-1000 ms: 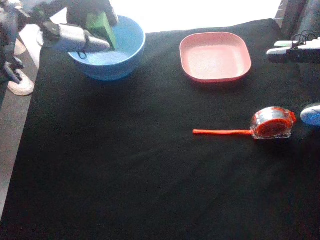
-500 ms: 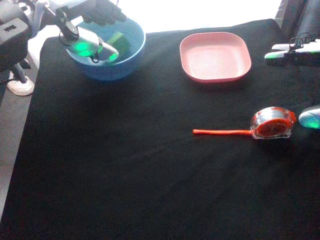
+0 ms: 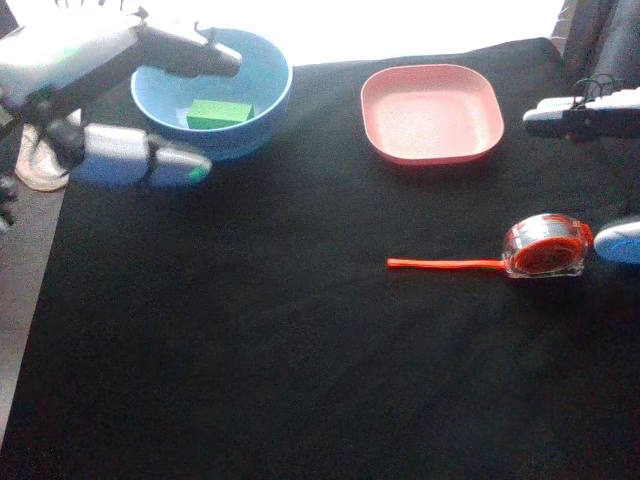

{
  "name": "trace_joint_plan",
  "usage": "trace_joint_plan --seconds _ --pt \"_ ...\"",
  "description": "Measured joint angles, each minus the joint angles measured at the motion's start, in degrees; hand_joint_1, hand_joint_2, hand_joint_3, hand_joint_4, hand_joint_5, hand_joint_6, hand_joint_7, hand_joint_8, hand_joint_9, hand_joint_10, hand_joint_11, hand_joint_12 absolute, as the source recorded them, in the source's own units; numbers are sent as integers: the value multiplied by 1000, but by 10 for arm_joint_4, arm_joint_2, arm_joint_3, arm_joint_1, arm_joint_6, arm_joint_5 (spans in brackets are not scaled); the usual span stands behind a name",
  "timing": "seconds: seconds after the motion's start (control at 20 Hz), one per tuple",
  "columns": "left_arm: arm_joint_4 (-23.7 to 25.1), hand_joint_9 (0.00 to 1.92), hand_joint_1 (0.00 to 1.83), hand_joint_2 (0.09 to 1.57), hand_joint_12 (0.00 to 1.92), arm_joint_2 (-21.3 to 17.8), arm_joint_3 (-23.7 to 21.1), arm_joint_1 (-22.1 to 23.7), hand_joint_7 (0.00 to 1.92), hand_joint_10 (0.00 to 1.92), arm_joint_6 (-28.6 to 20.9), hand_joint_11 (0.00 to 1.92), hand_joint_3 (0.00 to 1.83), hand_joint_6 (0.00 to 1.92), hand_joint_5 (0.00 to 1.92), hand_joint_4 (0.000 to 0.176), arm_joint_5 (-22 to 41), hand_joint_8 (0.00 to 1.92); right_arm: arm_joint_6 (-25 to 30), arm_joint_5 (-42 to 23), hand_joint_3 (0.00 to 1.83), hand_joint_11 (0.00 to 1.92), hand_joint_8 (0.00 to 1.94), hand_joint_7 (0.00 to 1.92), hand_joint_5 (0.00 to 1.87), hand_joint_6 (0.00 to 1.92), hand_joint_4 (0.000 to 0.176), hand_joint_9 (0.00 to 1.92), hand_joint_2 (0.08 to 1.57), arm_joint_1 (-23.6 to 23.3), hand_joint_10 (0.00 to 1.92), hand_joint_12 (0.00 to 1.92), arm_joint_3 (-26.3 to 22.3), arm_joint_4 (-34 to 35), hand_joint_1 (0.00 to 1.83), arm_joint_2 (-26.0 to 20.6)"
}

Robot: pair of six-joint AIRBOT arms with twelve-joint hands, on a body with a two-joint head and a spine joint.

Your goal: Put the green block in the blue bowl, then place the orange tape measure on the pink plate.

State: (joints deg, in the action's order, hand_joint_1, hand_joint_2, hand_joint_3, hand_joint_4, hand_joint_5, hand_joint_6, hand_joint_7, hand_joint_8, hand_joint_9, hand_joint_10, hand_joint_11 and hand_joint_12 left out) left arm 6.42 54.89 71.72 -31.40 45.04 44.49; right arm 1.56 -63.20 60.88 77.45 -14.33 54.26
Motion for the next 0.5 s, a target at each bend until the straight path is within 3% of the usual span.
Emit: trace_joint_plan --seconds 0.05,0.1,0.15,0.25,0.35,0.4,0.5 --pt "-2 552 748 947 1217 -12 -13 -16 541 0 -1 77 0 0 553 33 23 0 1 1 0 130 0 321 356 1 75 400 1015 0 6 985 0 -5 883 0" --pt "-4 535 828 940 1207 -28 -28 -39 515 0 -11 44 0 0 534 46 51 0 1 3 0 57 0 338 379 0 82 394 999 0 1 1041 0 -13 871 1" --pt "-5 520 904 948 1215 -38 -41 -58 488 0 -18 8 0 0 496 47 73 0 2 7 0 11 2 353 390 1 69 386 998 0 0 1109 0 -17 872 3" --pt "-1 452 960 929 1182 -48 -63 -88 411 0 -23 0 0 0 406 38 98 0 2 19 0 72 9 380 396 2 70 433 995 0 18 1157 1 -24 849 10" --pt "-2 438 839 900 1242 -52 -78 -113 403 0 -24 0 0 0 394 66 115 0 2 31 1 149 4 386 396 0 112 515 1001 0 33 1243 1 -42 842 13" --pt "-7 451 822 870 1258 -55 -83 -127 413 5 -24 0 0 0 377 77 122 3 2 34 2 144 1 385 381 0 114 497 1024 0 15 1226 3 -47 822 15" --pt "-20 474 742 837 1190 -59 -91 -158 431 11 -26 0 0 2 374 47 129 5 3 49 0 127 17 461 416 6 84 531 1020 0 14 1162 8 -53 875 21"
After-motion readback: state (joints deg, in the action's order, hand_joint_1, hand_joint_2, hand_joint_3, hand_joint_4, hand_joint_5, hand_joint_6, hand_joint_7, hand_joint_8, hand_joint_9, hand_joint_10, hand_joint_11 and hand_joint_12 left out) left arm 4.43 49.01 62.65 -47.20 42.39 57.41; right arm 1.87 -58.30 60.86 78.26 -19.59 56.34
